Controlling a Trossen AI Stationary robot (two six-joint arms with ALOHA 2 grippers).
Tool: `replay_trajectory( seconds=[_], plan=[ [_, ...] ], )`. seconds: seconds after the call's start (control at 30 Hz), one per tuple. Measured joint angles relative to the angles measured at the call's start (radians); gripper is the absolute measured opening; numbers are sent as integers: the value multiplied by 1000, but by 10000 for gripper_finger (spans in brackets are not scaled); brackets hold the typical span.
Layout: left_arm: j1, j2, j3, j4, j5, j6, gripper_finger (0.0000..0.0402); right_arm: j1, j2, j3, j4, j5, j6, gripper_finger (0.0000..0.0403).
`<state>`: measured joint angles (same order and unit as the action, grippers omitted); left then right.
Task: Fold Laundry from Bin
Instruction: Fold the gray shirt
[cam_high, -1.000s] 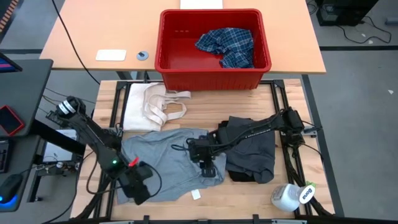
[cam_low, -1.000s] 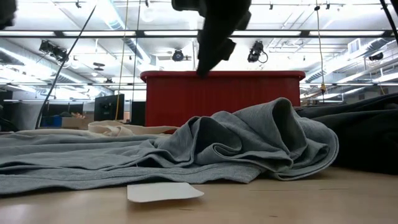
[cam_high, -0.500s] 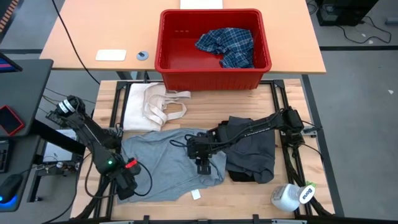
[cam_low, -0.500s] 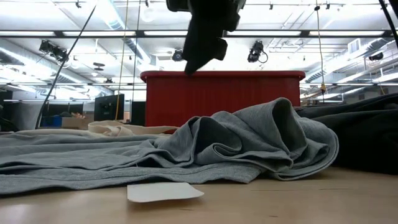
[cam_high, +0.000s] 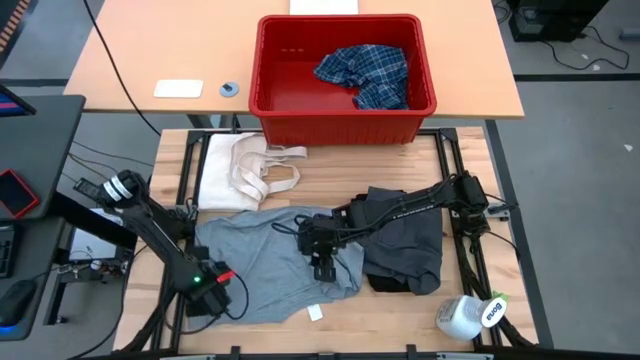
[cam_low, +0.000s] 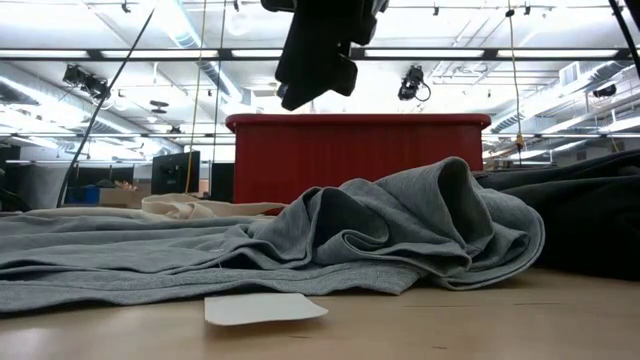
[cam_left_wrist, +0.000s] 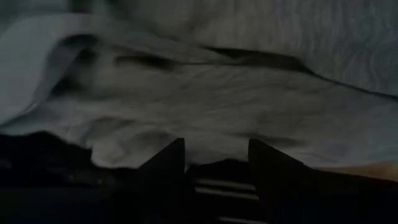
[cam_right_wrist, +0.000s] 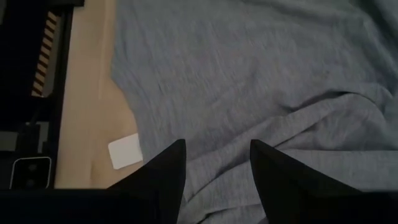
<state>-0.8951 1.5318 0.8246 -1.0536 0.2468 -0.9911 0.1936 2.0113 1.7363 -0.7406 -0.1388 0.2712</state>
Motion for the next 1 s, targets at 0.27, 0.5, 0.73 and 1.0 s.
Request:
replay_trajectory(
  seconds=[0.27, 0.5, 0.73, 1.0],
  plan=[
    [-5, 138, 1, 108, 109, 102, 171, 0, 0, 0, 0, -26, 26, 185],
    [-15, 179, 3, 143, 171, 129, 59, 0, 0, 0, -1, -39, 26, 185],
    [-1, 75, 27, 90, 110, 119, 8, -5, 0, 0, -16, -40, 26, 185],
    [38, -81, 119, -19, 92, 122, 5, -22, 0, 0, -90, -65, 20, 185]
  ],
)
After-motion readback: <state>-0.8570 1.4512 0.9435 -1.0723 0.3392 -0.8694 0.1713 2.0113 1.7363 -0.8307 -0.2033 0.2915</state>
